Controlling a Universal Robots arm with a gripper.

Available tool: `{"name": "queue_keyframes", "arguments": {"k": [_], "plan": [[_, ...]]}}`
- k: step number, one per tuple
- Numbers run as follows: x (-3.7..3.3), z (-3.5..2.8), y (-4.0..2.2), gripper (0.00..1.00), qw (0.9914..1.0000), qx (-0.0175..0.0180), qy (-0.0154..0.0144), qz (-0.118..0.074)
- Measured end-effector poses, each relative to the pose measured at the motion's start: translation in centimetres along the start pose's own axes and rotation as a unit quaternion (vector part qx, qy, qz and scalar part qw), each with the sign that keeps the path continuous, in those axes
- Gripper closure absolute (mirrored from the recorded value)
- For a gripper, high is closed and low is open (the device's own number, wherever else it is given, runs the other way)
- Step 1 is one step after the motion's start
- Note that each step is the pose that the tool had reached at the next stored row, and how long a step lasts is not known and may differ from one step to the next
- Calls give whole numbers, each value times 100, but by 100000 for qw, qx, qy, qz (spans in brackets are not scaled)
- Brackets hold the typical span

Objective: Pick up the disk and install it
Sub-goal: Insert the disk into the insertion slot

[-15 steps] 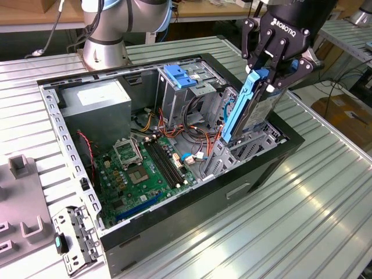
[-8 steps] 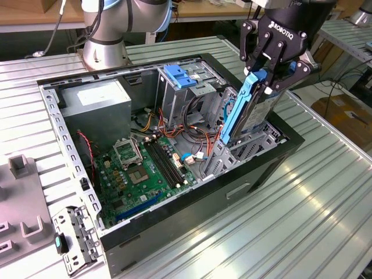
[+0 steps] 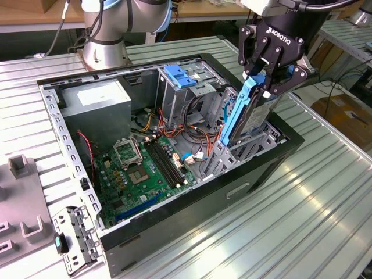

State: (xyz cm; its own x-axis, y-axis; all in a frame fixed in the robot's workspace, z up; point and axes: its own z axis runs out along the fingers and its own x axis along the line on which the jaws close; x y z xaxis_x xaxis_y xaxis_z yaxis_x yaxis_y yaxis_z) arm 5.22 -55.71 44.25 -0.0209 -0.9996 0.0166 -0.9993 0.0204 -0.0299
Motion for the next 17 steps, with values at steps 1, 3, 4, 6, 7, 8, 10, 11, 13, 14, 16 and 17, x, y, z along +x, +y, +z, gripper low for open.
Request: {"name": "queue_keyframes", "arguments": {"k": [1, 3, 4, 6, 7, 8, 10, 11, 13, 14, 16, 17], "plan": [[0, 9, 0, 63, 100000, -7, -3, -2], [0, 15, 0, 63, 100000, -20, 5, -1], [0, 19, 1, 63, 100000, -30, 0, -2], [0, 27, 1, 63, 100000, -45, -1, -3], [-1, 31, 1, 63, 100000, -51, 0, -1], [-1, 34, 1, 63, 100000, -57, 0, -2], [0, 35, 1, 63, 100000, -61, 8, -3], [-1, 35, 1, 63, 100000, -61, 8, -2], [-1, 36, 1, 63, 100000, -63, 2, -2], [-1, 36, 1, 63, 100000, -60, 4, -3], [-1, 37, 1, 63, 100000, -60, 4, -1], [-1, 37, 1, 63, 100000, -60, 0, -1]]}}
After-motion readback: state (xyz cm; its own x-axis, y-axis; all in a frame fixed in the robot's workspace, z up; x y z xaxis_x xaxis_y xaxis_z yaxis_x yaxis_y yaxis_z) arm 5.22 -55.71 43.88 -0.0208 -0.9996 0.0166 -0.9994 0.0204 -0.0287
